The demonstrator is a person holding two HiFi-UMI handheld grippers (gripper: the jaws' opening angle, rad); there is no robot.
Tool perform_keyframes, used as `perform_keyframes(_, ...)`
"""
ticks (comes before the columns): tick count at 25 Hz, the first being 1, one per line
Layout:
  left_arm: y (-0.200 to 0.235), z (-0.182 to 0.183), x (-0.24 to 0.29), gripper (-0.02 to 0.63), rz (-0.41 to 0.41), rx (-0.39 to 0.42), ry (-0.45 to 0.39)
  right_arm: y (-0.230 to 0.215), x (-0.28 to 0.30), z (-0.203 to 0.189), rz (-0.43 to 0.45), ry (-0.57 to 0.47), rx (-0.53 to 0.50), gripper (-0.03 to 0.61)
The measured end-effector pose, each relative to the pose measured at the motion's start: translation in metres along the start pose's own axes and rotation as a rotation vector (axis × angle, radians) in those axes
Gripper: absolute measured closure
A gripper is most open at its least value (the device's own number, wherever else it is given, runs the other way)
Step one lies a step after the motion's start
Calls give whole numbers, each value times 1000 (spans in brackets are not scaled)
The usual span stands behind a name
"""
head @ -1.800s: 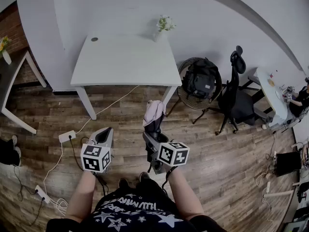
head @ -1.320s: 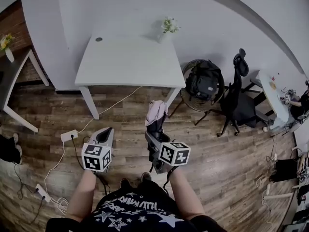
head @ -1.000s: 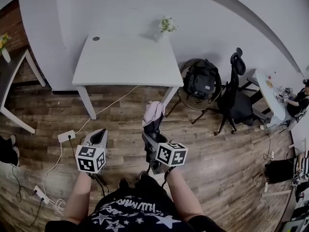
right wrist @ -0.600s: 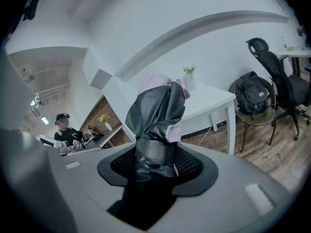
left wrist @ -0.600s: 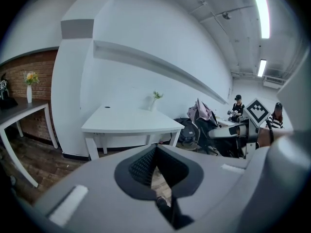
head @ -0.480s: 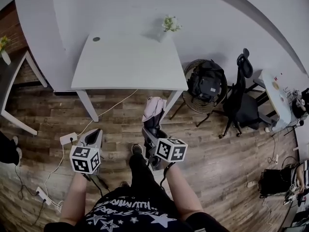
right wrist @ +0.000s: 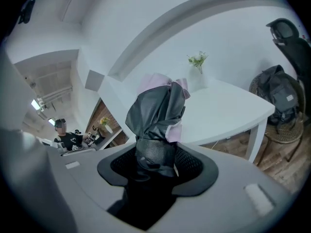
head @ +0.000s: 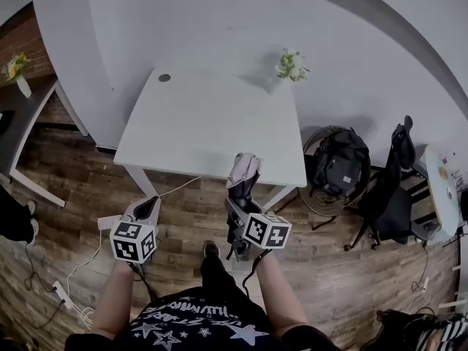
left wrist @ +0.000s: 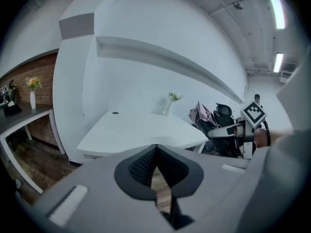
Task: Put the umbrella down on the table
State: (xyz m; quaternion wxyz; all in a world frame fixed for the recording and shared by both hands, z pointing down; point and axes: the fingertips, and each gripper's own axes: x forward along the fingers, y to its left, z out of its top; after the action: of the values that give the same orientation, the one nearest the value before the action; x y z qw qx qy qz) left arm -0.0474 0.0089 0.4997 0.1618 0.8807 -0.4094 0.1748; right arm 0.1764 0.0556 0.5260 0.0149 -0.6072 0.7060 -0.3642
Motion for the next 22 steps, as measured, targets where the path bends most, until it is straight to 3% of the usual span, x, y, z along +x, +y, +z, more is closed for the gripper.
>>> perform_keyframes(12, 19, 54, 113, 611, 89, -34, 10, -62, 98, 85, 52, 84, -2, 337)
perform_keyframes(22, 62, 71, 117, 611, 226, -98, -40, -42, 166, 98, 133, 185, -7, 337)
